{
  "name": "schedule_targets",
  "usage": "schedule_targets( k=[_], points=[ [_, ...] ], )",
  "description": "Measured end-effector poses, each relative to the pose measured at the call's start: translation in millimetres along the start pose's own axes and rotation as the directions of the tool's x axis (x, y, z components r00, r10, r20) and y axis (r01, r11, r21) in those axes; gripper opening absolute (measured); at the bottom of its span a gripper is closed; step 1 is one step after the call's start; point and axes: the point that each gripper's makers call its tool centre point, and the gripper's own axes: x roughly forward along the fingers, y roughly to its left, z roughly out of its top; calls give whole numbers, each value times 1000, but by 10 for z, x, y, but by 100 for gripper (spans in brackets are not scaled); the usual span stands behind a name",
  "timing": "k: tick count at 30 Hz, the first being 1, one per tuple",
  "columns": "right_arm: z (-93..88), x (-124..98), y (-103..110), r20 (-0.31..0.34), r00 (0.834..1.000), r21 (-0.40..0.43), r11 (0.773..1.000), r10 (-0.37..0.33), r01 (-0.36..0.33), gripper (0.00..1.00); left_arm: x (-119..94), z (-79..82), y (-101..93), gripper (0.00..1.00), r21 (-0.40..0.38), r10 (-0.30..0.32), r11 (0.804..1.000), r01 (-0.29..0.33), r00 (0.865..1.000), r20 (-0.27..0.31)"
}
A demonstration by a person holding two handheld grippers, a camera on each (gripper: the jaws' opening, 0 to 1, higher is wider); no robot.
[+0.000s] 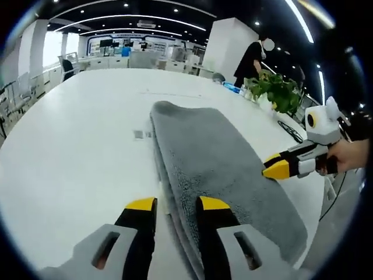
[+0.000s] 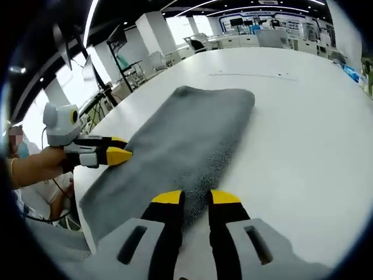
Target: Fold the towel on the table until its edges align and the towel forms a compact rectangular stack.
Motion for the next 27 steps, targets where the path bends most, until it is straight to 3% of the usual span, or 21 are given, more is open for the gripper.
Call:
schedule_targets(
  k=[3,17,27],
  points=[
    [-5,-4,-10,3,1000,14,1000,-4,4,13,1,6,-92,24,2,-8,1000,8,1000,-2],
    [-26,19,-66,11,1000,58,998,-27,26,13,19,-17,-81,17,-46,-24,999,25,1000,13],
    [-19,30,-49,23,999,53,998,-47,46,4,47,-23,-127,12,8,7,1000,-7,1000,22]
  ],
)
